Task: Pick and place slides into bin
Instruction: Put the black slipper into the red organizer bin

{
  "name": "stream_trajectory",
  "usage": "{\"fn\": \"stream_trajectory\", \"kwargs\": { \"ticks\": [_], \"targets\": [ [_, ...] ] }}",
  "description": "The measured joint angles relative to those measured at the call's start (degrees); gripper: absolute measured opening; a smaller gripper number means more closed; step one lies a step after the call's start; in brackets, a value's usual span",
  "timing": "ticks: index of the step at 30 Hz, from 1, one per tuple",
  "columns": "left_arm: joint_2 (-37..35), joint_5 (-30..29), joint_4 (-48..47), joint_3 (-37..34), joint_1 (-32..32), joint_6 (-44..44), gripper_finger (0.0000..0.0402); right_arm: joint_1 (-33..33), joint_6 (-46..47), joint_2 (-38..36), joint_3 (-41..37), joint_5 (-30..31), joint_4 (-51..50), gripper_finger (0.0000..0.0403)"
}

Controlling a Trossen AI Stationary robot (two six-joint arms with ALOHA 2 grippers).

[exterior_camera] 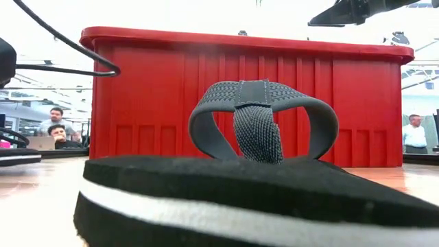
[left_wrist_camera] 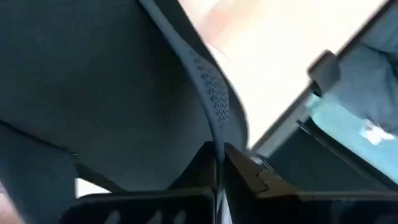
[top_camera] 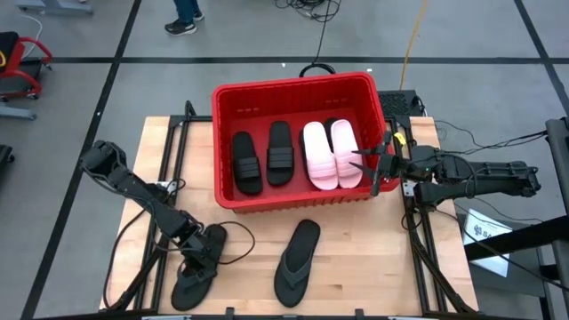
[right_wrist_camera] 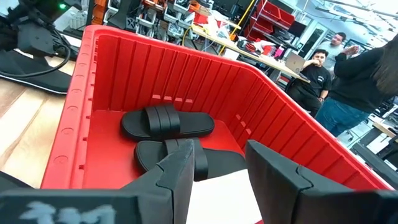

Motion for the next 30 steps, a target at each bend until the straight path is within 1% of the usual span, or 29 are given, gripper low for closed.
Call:
{"fn": "stream_trajectory", "kwargs": {
  "ticks": [3,6,11,15,19,23,30],
  "targets": [
    [0.00,2.73,2.28,0.23,0.50,-0.24,0.0003,-0.02,0.01,0.00,0.00,0.27,0.03,0.0134],
    [0.02,4.94,2.24,2.40,0.70,0.94,0.0002,-0.02,0.01,0.00,0.00,0.28,0.67,0.0134],
    [0.02,7.43,2.29,8.02,0.70,2.19,0.0002,0.00,0.00,0.00,0.00,0.31,1.31,0.0134],
    [0.02,7.54,2.30,13.99,0.73,2.35,0.0001,-0.01,0.02,0.00,0.00,0.34,1.30,0.0134],
    [0.02,5.40,2.06,20.81,1.61,2.34,0.0001,0.00,0.02,0.00,0.00,0.38,1.31,0.0134],
    [0.02,1.08,-0.53,28.27,3.36,3.55,0.0001,-0.01,0.02,0.00,0.00,0.37,1.31,0.0134],
    [0.02,-7.44,-13.47,42.41,8.30,11.00,0.0000,-0.02,0.02,-0.01,0.00,0.29,1.29,0.0134]
  ]
}}
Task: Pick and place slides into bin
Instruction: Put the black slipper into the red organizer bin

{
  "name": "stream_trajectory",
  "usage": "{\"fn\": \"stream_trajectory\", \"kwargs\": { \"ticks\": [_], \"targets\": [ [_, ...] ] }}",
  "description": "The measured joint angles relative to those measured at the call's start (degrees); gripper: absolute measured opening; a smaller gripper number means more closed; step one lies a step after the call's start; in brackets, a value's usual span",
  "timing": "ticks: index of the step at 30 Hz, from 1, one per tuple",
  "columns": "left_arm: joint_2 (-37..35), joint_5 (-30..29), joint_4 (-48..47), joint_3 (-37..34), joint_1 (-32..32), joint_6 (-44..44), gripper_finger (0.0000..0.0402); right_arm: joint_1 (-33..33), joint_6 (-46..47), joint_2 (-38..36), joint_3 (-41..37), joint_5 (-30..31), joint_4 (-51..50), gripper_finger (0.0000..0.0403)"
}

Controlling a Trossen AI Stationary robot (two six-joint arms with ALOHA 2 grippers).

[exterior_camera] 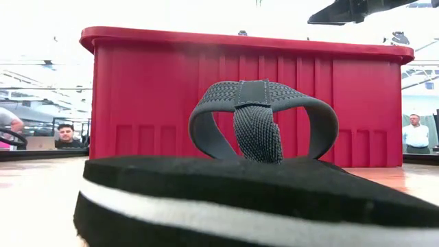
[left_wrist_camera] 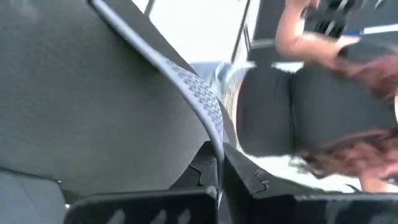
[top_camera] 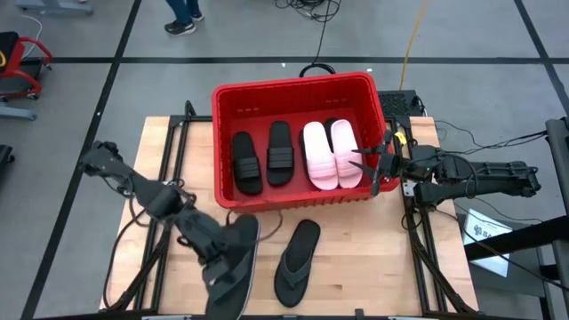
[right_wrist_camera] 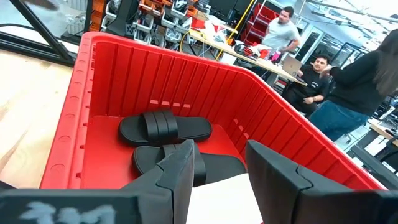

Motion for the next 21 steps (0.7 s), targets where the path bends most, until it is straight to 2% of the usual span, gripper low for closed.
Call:
{"fn": "stream_trajectory", "kwargs": {
  "ticks": [8,16,21],
  "targets": [
    [0.00,-5.94,-14.18,12.55,11.37,5.90,0.0000,0.00,0.00,0.00,0.00,-0.07,0.00,0.0134],
    [0.00,-7.58,-15.41,14.37,28.05,20.87,0.0000,0.01,0.00,0.01,0.00,-0.11,-0.01,0.0134],
    [0.00,-12.17,-14.80,14.37,37.94,32.63,0.0000,0.01,0.00,0.01,0.00,-0.13,-0.02,0.0134]
  ]
}}
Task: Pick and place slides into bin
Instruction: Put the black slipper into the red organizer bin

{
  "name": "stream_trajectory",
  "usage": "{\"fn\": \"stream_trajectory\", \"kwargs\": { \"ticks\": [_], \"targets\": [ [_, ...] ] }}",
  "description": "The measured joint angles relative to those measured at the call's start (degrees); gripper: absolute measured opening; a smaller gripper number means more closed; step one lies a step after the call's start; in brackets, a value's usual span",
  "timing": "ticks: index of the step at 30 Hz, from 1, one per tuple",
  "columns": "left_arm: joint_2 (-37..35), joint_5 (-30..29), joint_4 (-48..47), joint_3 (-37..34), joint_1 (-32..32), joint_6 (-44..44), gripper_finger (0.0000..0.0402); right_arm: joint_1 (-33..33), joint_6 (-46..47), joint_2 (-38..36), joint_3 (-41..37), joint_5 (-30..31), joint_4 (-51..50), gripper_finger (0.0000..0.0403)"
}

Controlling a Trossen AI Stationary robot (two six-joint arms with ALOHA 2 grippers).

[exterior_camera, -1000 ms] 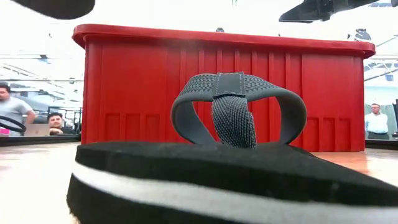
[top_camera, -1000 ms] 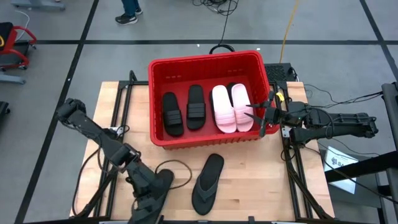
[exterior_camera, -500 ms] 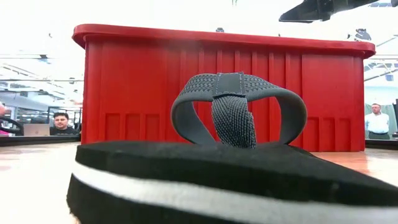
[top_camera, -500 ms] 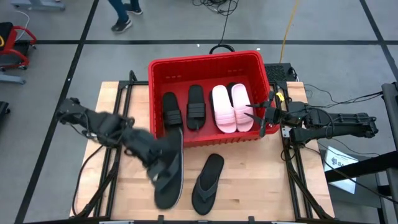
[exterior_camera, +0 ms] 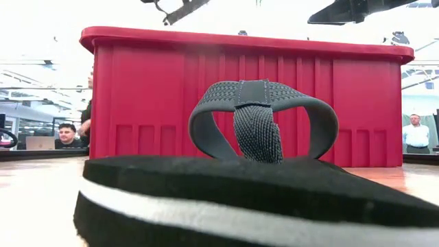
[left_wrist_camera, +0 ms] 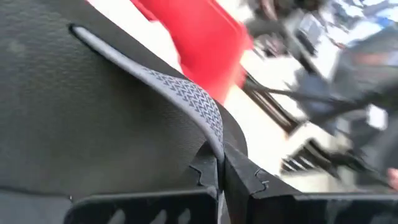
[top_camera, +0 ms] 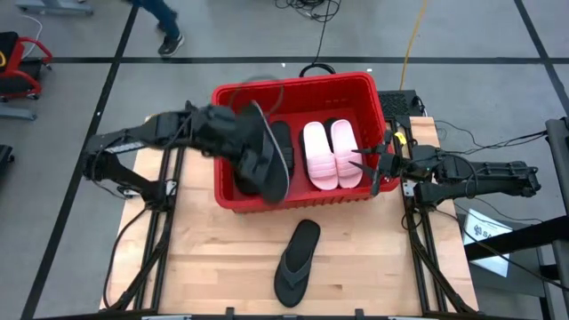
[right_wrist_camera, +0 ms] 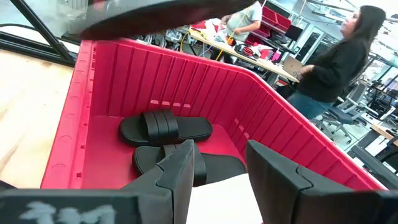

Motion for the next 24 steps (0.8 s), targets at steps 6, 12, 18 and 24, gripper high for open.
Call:
{"fn": "stream_trajectory", "kwargs": {
  "ticks": [6,12,18,24],
  "targets": [
    [1.86,-7.22,-0.04,0.07,9.73,11.93,0.0000,0.02,0.00,0.00,0.00,0.00,0.00,0.0134],
    [9.83,-6.72,-0.86,0.04,13.35,18.69,0.0000,-0.01,-0.01,-0.02,0.00,-0.01,0.00,0.0134],
    [18.11,-0.94,-0.19,0.00,13.50,23.59,0.0000,0.00,0.00,0.00,0.00,-0.01,-0.02,0.0134],
    [24.22,1.31,0.61,-0.04,13.23,25.02,0.0000,-0.01,0.00,0.00,0.00,-0.02,-0.02,0.0134]
  ]
}}
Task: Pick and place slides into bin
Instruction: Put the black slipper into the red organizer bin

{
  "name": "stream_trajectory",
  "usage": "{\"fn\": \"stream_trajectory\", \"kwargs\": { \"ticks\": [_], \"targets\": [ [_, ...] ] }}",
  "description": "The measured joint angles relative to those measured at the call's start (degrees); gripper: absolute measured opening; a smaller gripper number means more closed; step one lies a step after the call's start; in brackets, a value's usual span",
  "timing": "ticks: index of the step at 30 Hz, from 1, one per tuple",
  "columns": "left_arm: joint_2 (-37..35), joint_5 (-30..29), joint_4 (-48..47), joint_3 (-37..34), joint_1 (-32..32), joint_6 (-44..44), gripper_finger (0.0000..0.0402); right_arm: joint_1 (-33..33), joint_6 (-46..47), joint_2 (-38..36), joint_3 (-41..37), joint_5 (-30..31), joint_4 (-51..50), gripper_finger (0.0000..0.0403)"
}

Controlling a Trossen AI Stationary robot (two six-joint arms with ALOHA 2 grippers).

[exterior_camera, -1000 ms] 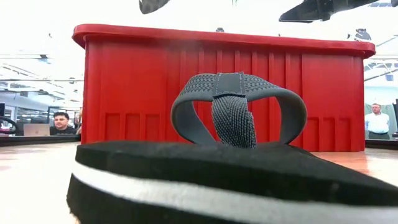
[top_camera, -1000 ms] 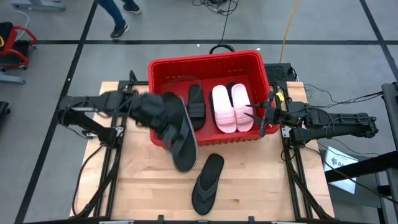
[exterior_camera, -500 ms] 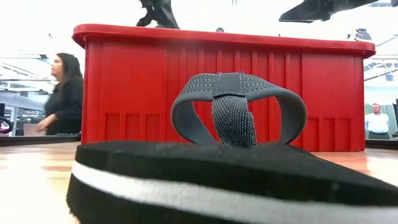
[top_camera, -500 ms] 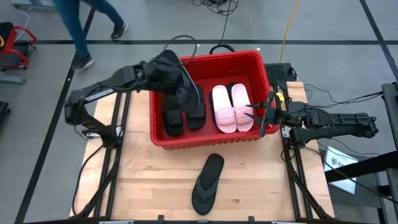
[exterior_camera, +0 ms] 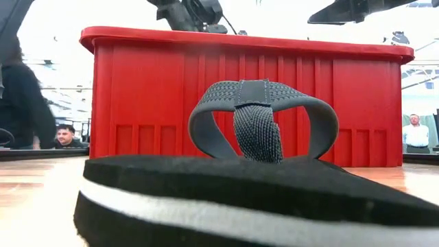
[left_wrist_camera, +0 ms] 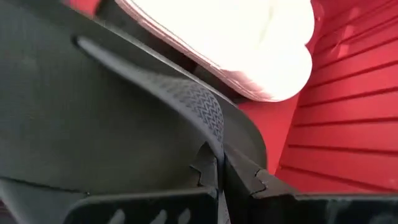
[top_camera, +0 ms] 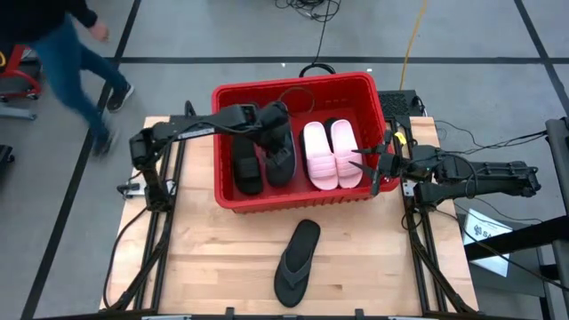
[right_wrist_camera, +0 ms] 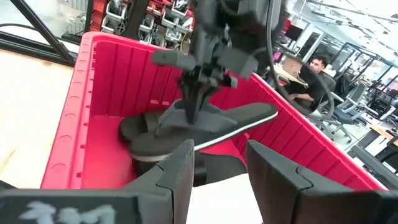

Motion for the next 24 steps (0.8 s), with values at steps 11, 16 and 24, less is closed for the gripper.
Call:
{"fn": "stream_trajectory", "kwargs": {
  "ticks": [11,16,24],
  "targets": [
    [5.30,0.58,0.08,0.00,0.09,-0.64,0.0000,0.00,0.00,0.00,0.00,0.02,0.02,0.0134],
    [5.46,-0.84,-0.11,0.00,0.07,-2.91,0.0000,0.01,0.00,-0.02,0.00,0.02,0.00,0.0134],
    [5.53,-0.97,-0.44,0.00,-0.55,-3.46,0.0000,0.02,0.00,0.00,0.00,0.02,0.00,0.0134]
  ]
}}
